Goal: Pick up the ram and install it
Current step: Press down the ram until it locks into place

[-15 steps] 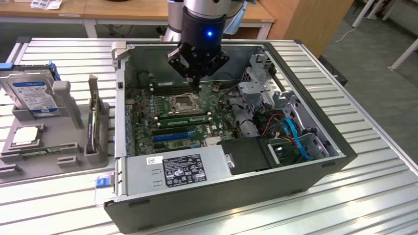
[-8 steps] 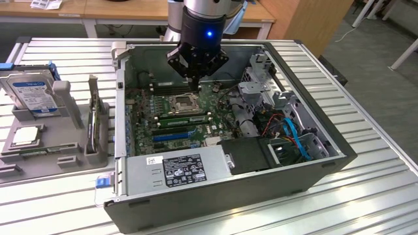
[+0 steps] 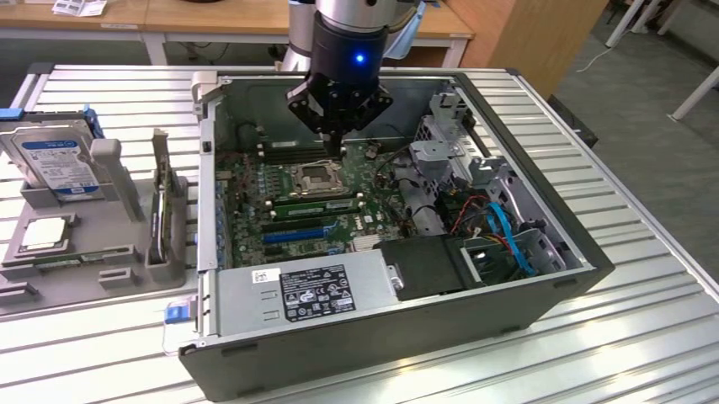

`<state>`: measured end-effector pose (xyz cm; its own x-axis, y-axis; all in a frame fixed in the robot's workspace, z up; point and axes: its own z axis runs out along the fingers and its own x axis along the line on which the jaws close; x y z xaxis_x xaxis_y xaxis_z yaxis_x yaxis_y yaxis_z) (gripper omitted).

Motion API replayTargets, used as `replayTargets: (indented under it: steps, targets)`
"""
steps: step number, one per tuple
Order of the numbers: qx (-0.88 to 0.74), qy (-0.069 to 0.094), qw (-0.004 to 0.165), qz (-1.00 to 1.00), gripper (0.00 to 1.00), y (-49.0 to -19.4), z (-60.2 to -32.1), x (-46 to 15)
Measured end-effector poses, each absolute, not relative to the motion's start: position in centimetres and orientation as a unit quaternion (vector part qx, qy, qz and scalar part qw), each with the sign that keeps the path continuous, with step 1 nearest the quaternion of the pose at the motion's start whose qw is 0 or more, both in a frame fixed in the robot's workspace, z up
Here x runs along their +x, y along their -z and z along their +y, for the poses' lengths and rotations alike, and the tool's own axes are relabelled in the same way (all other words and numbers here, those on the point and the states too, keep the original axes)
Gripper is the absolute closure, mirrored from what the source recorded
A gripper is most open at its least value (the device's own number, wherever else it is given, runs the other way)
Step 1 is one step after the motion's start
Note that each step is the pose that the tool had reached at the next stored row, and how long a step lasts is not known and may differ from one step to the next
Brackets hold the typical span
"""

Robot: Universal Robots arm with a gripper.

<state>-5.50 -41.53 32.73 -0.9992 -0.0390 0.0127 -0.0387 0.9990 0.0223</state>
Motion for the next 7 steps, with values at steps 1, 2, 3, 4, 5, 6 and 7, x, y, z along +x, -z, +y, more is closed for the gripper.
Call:
replayTargets:
  steps: [1, 2, 3, 4, 5, 6, 7]
  targets:
    - [0.019, 0.011, 0.007, -1.0, 0.9, -32.73, -41.52, -5.49]
    - [0.019, 0.011, 0.007, -1.0, 0.9, -32.72, -41.52, -5.5]
    - [0.019, 0.011, 0.007, -1.0, 0.9, -32.73, -41.52, -5.5]
    - [0.019, 0.011, 0.007, -1.0, 0.9, -32.73, -41.52, -5.5]
    - [0.019, 0.011, 0.007, -1.0, 0.9, -32.72, -41.51, -5.5]
    - [0.019, 0.011, 0.007, -1.0, 0.9, -32.72, -41.51, -5.5]
    - [0.019, 0.011, 0.007, -1.0, 0.9, -32.72, -41.51, -5.5]
